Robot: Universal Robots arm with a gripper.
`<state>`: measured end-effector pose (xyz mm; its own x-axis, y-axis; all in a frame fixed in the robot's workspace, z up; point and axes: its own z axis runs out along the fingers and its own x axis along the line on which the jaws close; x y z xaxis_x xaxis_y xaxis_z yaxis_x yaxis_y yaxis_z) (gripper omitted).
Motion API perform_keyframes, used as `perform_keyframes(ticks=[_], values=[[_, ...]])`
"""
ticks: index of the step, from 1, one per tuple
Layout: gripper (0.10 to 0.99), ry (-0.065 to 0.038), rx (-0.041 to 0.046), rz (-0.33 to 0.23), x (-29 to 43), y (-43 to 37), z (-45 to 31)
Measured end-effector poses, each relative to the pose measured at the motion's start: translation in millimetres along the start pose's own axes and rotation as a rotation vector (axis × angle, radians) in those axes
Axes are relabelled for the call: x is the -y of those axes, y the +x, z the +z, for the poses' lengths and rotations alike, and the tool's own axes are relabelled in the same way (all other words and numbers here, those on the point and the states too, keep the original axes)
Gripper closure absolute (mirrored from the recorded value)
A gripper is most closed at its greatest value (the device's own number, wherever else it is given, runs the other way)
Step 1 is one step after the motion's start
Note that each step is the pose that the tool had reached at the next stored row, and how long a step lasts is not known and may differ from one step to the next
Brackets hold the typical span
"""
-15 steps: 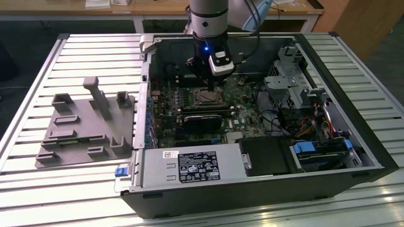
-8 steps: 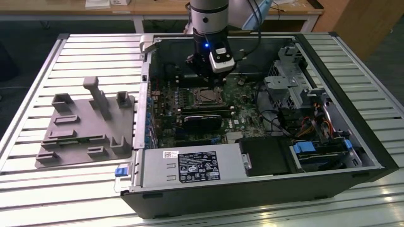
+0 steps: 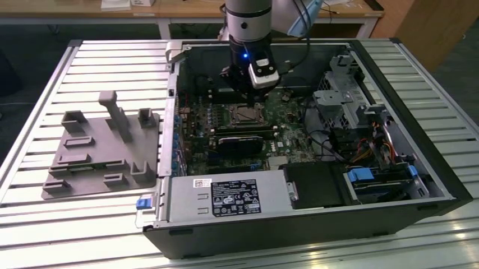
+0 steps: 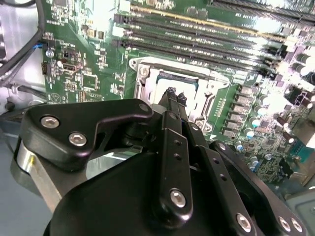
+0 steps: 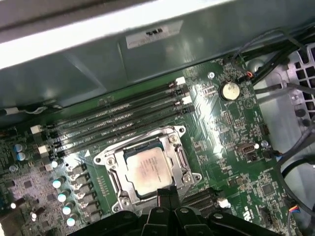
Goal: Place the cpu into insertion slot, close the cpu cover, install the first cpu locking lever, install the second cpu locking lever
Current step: 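Install the second cpu locking lever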
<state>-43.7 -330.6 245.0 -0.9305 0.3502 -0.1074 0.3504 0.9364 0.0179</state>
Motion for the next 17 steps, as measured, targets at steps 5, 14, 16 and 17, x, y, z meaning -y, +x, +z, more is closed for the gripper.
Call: perform_keyframes(ticks=[5,14,16,17], values=[[0.98,0.001,0.0005,0.0,6.0,-2.3,0.1],[0.98,0.007,0.0027,-0.001,18.2,-6.8,0.4],[0.98,0.008,0.003,-0.001,21.2,-7.9,0.4],[0.98,0.008,0.003,-0.001,22.5,-8.4,0.5]])
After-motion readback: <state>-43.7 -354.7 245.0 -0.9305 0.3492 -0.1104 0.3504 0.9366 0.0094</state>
